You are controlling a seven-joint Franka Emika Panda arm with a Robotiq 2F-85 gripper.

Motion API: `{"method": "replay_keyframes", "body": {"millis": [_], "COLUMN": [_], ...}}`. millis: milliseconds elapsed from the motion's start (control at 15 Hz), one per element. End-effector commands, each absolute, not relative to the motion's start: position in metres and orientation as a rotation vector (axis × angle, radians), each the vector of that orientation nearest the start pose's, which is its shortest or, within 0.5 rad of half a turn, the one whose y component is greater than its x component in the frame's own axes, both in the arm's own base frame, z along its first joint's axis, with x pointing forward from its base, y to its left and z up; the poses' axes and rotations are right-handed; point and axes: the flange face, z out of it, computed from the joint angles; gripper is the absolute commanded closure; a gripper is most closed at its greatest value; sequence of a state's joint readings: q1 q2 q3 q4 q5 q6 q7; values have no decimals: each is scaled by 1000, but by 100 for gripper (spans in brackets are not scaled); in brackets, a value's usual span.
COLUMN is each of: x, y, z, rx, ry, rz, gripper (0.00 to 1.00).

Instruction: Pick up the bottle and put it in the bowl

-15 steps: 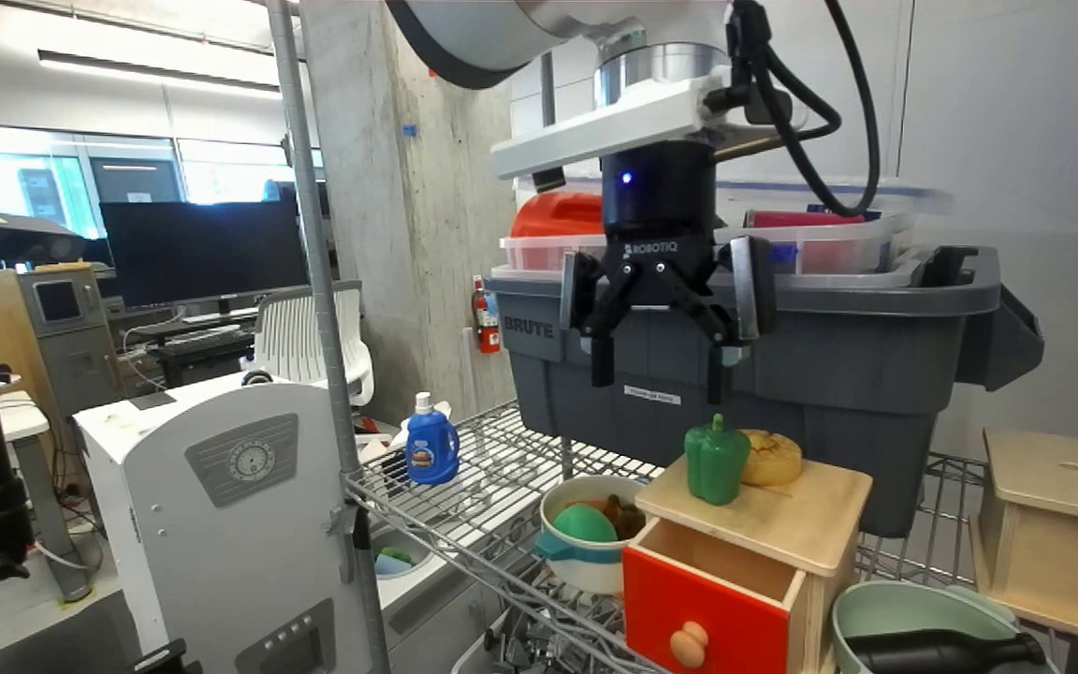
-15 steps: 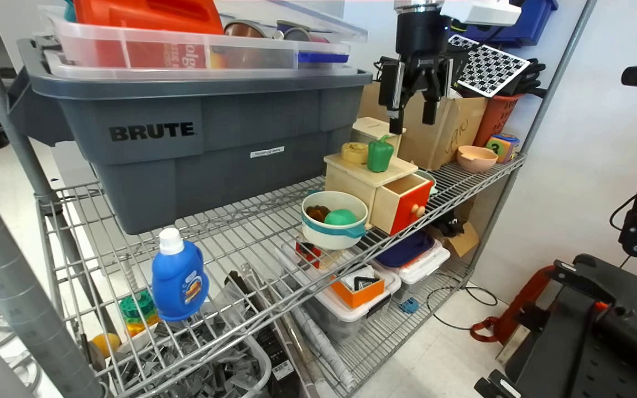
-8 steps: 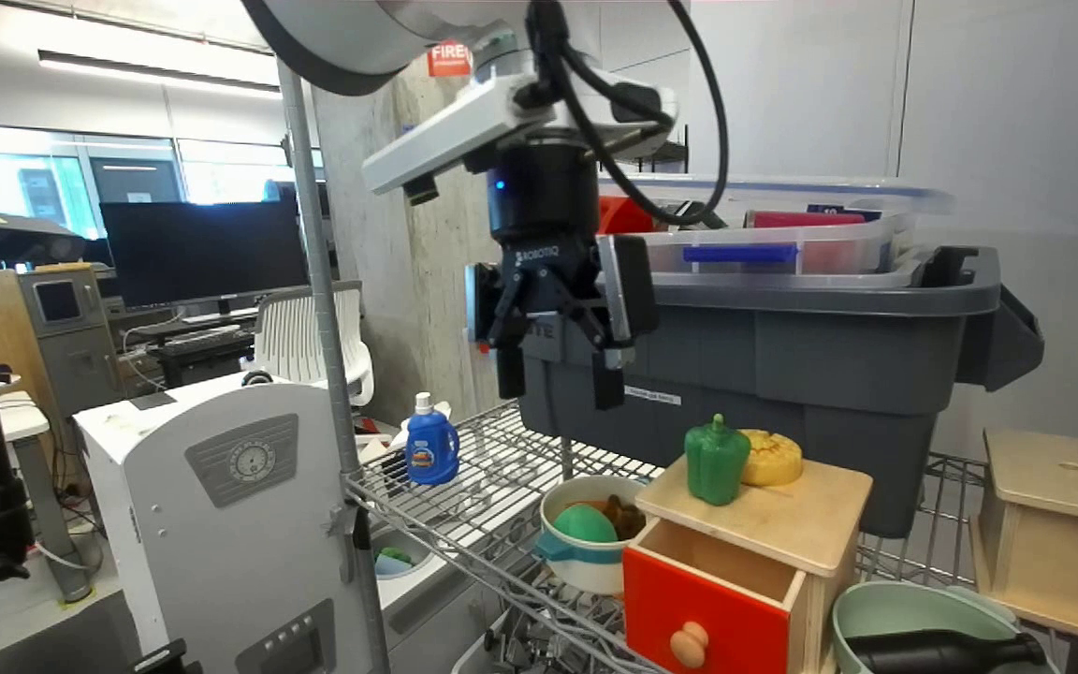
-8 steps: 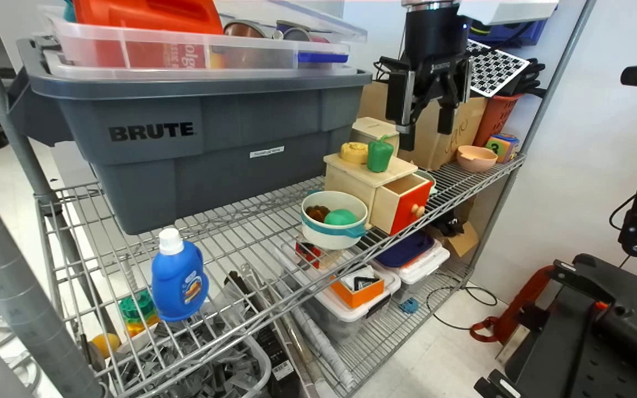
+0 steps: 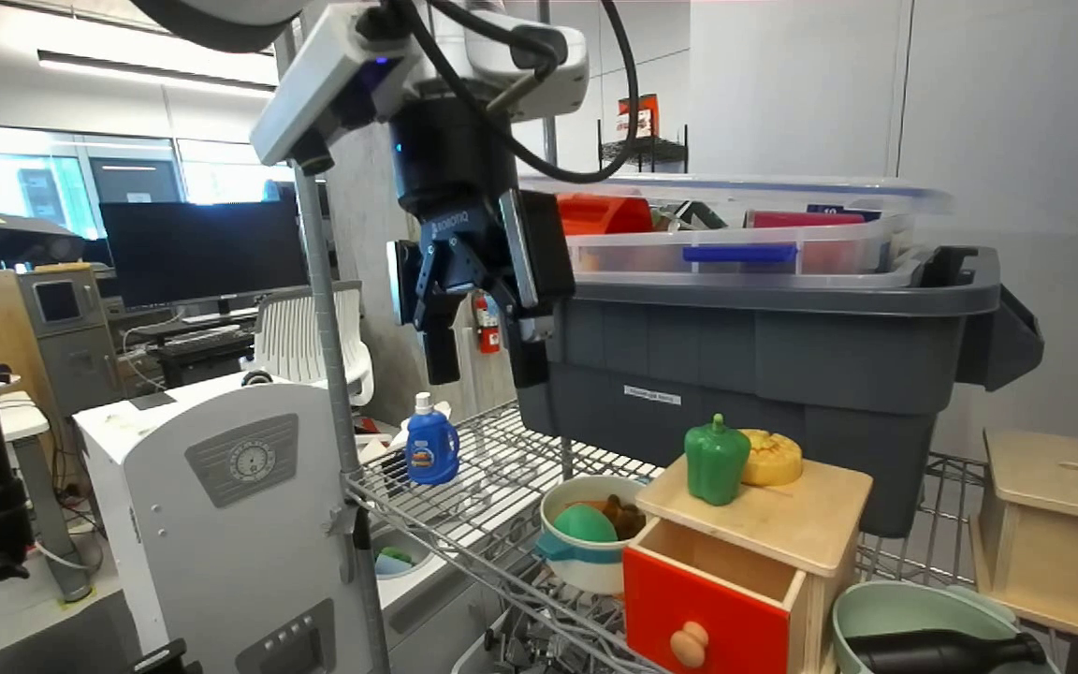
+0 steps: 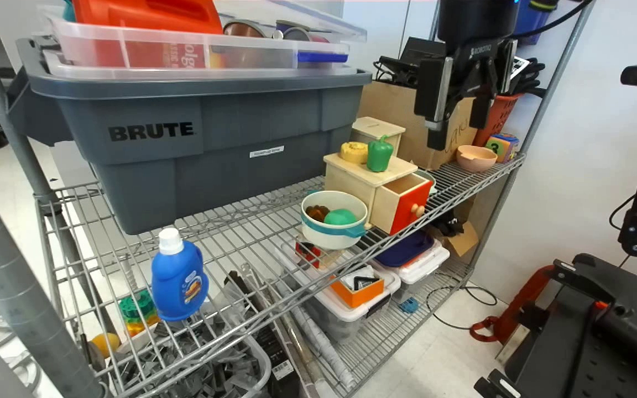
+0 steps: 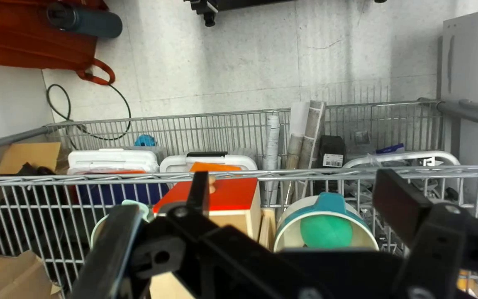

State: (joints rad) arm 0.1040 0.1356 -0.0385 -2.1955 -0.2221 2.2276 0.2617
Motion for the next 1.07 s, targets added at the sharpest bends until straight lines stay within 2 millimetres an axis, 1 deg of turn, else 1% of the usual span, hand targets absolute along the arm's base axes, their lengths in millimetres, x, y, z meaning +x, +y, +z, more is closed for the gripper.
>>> {"method": "replay_keyframes", "body": {"millis": [0,200,400,533,800,867,1000], "x": [529,529,533,535,527,526,526], "y": [15,9,9,17,49,54,58], "z": [328,331,321,310,290,286,282], "rx": [-3330,-3309,-3286,-3276,-3291,-3290,-3280], "ry": [38,-67,-175,-209,-285,-302,-317], "rz": [76,70,99,139,187,196,214], "gripper": [0,0,0,0,0,0,0]}}
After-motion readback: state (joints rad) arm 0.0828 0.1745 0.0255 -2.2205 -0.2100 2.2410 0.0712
